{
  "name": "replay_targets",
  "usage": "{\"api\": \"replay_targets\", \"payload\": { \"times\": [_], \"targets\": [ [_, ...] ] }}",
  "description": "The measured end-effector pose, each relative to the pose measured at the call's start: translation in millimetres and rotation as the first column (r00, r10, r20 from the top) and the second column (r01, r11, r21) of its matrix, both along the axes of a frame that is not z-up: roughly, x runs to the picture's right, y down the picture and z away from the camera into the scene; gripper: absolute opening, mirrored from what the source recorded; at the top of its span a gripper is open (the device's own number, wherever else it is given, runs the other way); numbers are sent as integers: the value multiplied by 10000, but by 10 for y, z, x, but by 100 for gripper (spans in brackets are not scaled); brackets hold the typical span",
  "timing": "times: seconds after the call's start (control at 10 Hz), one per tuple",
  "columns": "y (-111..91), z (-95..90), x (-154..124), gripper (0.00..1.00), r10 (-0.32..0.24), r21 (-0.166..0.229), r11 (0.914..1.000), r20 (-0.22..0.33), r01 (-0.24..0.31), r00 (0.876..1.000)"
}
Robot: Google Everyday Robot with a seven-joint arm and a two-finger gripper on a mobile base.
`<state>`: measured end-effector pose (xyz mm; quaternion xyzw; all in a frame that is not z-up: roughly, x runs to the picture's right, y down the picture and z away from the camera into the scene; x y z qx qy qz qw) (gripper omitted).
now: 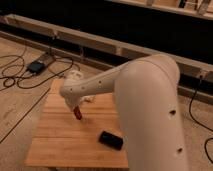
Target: Place the pepper in the ceramic cup
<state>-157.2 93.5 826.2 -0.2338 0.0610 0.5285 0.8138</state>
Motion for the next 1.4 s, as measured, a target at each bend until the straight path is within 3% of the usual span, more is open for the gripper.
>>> {"api": "replay_targets", "payload": {
  "times": [0.3,0.6,1.0,1.3,1.4],
  "targets": [
    [-472,31,560,0,1046,727,9924,-690,-995,9921],
    [-857,139,1241,0,2179,1650,9676,-1655,-1908,9618],
    [-1160,165,2009,0,3495,2803,9197,-2652,-2750,8986],
    [-1201,121,2473,0,4180,3417,8877,-3171,-3086,8513],
    [-1190,106,2562,0,4308,3530,8811,-3250,-3146,8419]
  ]
}}
